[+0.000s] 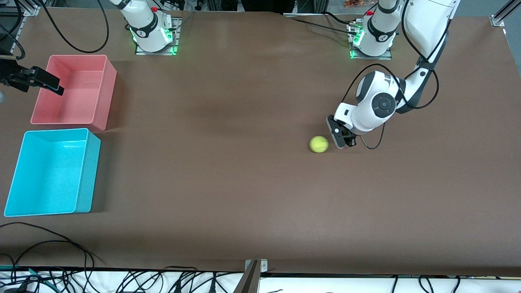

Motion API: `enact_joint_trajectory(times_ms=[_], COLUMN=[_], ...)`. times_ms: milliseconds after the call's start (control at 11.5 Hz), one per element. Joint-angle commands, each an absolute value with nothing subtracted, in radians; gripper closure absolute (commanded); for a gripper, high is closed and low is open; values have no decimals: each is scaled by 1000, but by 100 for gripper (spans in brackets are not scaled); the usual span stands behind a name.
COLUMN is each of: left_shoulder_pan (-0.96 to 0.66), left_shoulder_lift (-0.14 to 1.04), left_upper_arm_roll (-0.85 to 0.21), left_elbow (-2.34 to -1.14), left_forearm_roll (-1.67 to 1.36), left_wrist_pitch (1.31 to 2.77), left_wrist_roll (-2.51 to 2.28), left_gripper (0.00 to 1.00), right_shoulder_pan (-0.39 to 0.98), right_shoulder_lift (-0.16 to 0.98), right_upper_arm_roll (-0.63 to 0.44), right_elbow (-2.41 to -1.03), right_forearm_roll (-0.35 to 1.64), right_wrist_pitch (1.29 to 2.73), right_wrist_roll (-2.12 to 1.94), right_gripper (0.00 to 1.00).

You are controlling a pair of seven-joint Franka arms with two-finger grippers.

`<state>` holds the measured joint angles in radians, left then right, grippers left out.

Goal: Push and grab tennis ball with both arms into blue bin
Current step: 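Push the tennis ball with the left gripper toward the bins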

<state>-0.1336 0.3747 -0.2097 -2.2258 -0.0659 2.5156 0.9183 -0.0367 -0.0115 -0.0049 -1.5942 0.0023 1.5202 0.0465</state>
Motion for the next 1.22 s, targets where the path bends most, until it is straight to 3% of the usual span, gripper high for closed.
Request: enact_joint_trajectory(times_ms=[0, 1133], left_shoulder_pan=[-89, -86], left_shoulder_lift=[376, 376], left_upper_arm_roll=[-195, -192], left_elbow=[-2229, -2229], left_forearm_roll=[-69, -67], left_wrist_pitch=[2514, 2511], left_wrist_roll=[959, 965], left_gripper=[100, 100], right_shoulder_pan=[-38, -25], right_shoulder_lift=[-3, 9], right_upper_arm_roll=[-2, 2], right_elbow=[-1569, -1569], right_forearm_roll=[18, 11], right_wrist_pitch=[1511, 1513], right_wrist_roll=[57, 55], right_gripper=[0, 0])
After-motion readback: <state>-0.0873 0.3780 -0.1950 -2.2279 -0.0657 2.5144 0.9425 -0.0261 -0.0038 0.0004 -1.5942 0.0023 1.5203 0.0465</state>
